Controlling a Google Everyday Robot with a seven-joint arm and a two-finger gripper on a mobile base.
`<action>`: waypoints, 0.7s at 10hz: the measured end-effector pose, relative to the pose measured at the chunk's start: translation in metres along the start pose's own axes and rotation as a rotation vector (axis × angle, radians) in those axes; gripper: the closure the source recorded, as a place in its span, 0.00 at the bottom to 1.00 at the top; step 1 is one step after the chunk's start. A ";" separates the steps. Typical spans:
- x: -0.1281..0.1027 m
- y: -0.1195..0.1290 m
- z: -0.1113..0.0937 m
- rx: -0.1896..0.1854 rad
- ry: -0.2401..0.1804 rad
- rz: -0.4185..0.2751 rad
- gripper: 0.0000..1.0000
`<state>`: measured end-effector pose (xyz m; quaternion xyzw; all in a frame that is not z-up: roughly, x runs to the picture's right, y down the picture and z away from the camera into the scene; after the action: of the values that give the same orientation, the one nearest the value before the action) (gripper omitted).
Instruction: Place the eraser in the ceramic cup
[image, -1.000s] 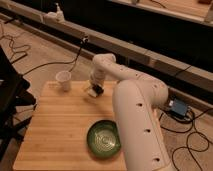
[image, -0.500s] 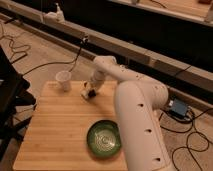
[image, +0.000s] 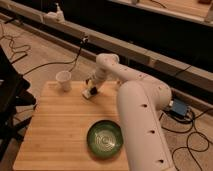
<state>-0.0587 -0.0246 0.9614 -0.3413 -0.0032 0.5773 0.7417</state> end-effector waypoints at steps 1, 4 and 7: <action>-0.010 -0.001 -0.015 -0.007 -0.037 0.003 1.00; -0.041 0.007 -0.057 -0.101 -0.173 0.044 1.00; -0.078 0.022 -0.096 -0.200 -0.326 0.054 1.00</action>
<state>-0.0649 -0.1375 0.9065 -0.3151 -0.1716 0.6414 0.6781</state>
